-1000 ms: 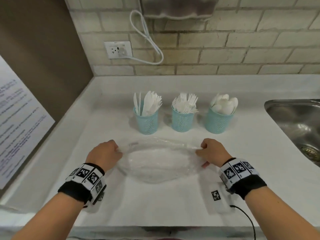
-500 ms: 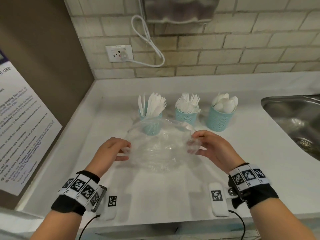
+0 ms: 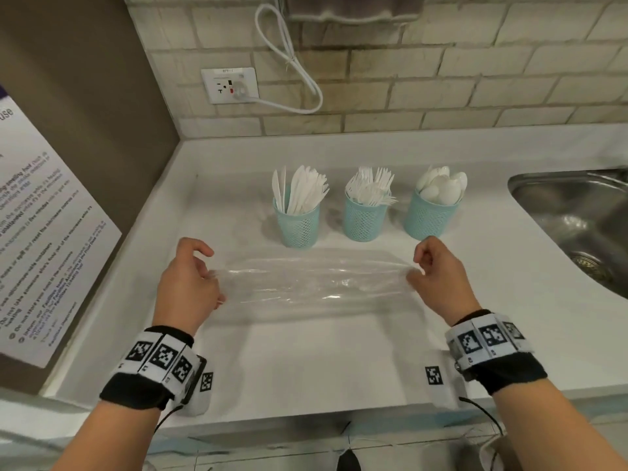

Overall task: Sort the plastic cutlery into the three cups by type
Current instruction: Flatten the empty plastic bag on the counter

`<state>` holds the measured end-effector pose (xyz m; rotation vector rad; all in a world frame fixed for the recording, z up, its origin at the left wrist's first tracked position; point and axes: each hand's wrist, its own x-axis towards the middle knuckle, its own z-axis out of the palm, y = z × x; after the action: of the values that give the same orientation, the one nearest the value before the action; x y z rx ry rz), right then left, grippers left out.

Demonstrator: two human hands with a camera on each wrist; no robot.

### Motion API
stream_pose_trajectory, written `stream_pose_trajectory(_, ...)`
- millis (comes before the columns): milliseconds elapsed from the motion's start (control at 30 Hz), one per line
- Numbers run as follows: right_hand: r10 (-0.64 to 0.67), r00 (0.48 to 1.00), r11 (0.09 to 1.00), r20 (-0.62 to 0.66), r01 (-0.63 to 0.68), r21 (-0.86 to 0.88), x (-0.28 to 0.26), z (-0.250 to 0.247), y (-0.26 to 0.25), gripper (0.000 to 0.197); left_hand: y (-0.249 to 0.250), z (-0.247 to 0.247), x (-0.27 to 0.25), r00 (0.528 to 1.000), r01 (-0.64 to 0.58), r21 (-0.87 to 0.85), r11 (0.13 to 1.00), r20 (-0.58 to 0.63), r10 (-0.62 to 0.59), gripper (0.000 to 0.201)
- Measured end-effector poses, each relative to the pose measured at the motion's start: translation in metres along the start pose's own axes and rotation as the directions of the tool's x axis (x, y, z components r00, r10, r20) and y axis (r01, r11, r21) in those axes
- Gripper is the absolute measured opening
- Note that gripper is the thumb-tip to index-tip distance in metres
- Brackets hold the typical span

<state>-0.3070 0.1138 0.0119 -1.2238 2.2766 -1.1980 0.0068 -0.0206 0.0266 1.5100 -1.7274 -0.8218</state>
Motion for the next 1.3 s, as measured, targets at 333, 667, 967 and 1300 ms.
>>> stream_pose_trajectory(333,0.154,0.965,0.899,0.213,-0.226,0.375,-0.014,0.008,-0.001,0.009,-0.006,0.002,-0.010,0.990,-0.016,-0.014,1.000,0.142,0.018,0.049)
stream_pose_trajectory(667,0.183,0.974,0.964,-0.133,-0.151,0.221,-0.015,0.012,0.000,0.023,-0.015,0.006,-0.005,0.953,-0.059,-0.176,0.983,0.283,0.108,0.072)
stream_pose_trajectory(967,0.184,0.883,0.743,0.432,-0.412,0.528,-0.011,0.000,-0.024,0.045,0.000,0.003,0.003,0.949,0.187,-0.513,0.838,0.316,-0.018,0.043)
stream_pose_trajectory(1300,0.165,0.978,0.773,0.128,-0.209,0.599,-0.013,0.005,-0.021,0.057,-0.023,0.000,-0.001,0.913,0.003,-0.200,0.980,0.399,0.079,0.099)
